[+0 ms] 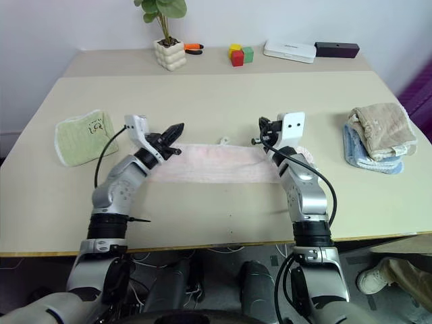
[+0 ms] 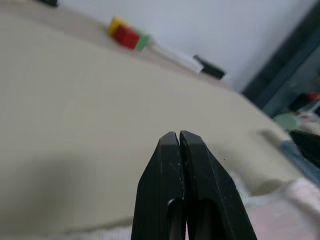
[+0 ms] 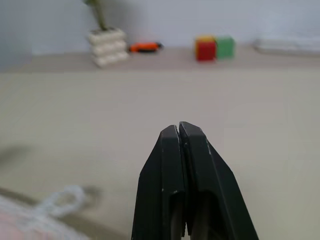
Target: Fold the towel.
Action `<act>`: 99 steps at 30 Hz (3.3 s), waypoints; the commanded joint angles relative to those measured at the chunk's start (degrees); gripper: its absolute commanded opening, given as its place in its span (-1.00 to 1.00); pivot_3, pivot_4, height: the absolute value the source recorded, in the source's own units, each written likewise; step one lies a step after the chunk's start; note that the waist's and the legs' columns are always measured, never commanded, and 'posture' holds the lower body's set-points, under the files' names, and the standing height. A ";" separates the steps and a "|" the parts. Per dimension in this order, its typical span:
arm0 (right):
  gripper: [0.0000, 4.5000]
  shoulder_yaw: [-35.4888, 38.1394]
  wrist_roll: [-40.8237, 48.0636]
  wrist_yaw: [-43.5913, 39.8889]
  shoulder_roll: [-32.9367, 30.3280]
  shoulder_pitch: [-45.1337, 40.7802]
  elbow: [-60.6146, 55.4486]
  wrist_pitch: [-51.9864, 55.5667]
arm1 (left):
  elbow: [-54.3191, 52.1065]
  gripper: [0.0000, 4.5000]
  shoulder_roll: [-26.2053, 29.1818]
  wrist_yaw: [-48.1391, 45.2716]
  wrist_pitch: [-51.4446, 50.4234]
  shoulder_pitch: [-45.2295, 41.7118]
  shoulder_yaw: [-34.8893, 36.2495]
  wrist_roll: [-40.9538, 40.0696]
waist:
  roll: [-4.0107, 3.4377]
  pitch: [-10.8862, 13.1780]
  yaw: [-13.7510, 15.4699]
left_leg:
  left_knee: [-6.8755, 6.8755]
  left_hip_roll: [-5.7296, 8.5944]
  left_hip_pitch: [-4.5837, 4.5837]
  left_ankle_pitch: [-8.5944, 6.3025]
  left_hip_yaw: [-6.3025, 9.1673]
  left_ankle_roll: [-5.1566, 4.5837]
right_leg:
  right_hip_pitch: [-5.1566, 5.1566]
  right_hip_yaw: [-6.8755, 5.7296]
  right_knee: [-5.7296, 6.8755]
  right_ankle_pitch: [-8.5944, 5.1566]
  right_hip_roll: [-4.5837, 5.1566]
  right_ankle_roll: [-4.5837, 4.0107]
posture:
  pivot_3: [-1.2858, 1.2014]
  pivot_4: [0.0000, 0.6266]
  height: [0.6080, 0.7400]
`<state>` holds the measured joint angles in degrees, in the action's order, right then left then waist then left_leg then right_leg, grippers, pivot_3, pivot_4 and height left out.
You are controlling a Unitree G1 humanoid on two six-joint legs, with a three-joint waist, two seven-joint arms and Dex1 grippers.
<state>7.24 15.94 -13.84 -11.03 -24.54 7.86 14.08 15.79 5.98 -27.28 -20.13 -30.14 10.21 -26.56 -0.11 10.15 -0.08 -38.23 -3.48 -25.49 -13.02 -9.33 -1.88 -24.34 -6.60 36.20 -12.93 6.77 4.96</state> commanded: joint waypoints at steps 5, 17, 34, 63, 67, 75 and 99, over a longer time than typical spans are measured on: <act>-1.00 2.90 -1.81 5.11 0.08 5.74 0.27 -0.10 | 5.80 -0.98 3.96 -0.46 6.45 0.39 0.44 4.67 | -0.01 -0.01 -0.84 | 0.04 -0.02 0.00 0.00 0.01 0.00 | -0.04 -0.01 0.01 0.00 -0.01 0.00 | 0.03 -0.52 1.00; -0.77 9.41 0.52 1.72 -6.80 6.88 5.11 -3.33 | 11.26 -1.00 12.68 -7.09 7.17 0.07 4.22 1.18 | 0.02 -0.08 -0.74 | 0.07 -0.12 0.04 -0.14 0.02 -0.21 | -0.01 -0.02 -0.01 -0.01 0.00 -0.01 | 0.03 -0.52 1.00; 1.00 31.64 51.86 19.08 -4.69 15.17 -25.19 34.99 | -2.24 0.98 22.34 -34.85 -1.36 -0.29 -1.17 -6.08 | 0.00 -0.07 -0.60 | 0.14 -0.19 -0.03 -0.22 0.05 -0.28 | -0.11 0.00 -0.05 -0.02 0.02 -0.05 | 0.03 -0.52 1.00; 0.64 19.34 84.42 36.42 -15.15 27.79 -21.77 28.12 | -6.48 1.00 30.90 -50.96 -1.06 -0.37 -1.88 -7.43 | 0.01 -0.04 -0.71 | 0.19 -0.18 -0.10 -0.29 0.06 -0.35 | -0.11 0.07 -0.31 -0.15 0.01 -0.28 | 0.03 -0.52 1.00; -0.24 18.22 81.74 36.22 -14.05 25.42 -18.26 27.43 | -8.21 1.00 32.76 -50.79 -1.60 1.34 -0.69 -8.41 | -0.01 -0.03 -0.63 | 0.21 -0.18 -0.11 -0.29 0.06 -0.35 | -0.13 0.07 -0.32 -0.16 0.02 -0.28 | 0.03 -0.52 1.00; -0.97 18.98 73.22 33.71 -15.05 19.62 -14.40 24.83 | -10.20 1.00 34.74 -50.93 -2.24 4.46 0.50 -9.22 | -0.03 -0.02 -0.63 | 0.21 -0.18 -0.13 -0.35 0.06 -0.28 | -0.12 0.06 -0.42 -0.14 0.02 -0.30 | 0.03 -0.52 1.00; -0.97 -17.72 11.36 -17.37 -36.65 10.96 -37.98 11.36 | -6.65 1.00 33.73 -50.05 0.77 2.84 0.22 -7.96 | -0.04 0.09 -0.60 | 0.09 -0.17 -0.56 -0.34 0.06 -0.46 | -0.32 -0.05 -0.64 -0.10 0.04 -0.29 | 0.03 -0.52 1.00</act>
<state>-9.85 29.08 -28.64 -47.92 -12.41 -28.58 27.08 10.34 39.46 -77.37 -20.36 -26.82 9.80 -34.29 -0.15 10.24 -0.67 -38.14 -3.66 -26.06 -13.36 -9.27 -2.34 -24.66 -6.65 35.56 -13.03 6.81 4.68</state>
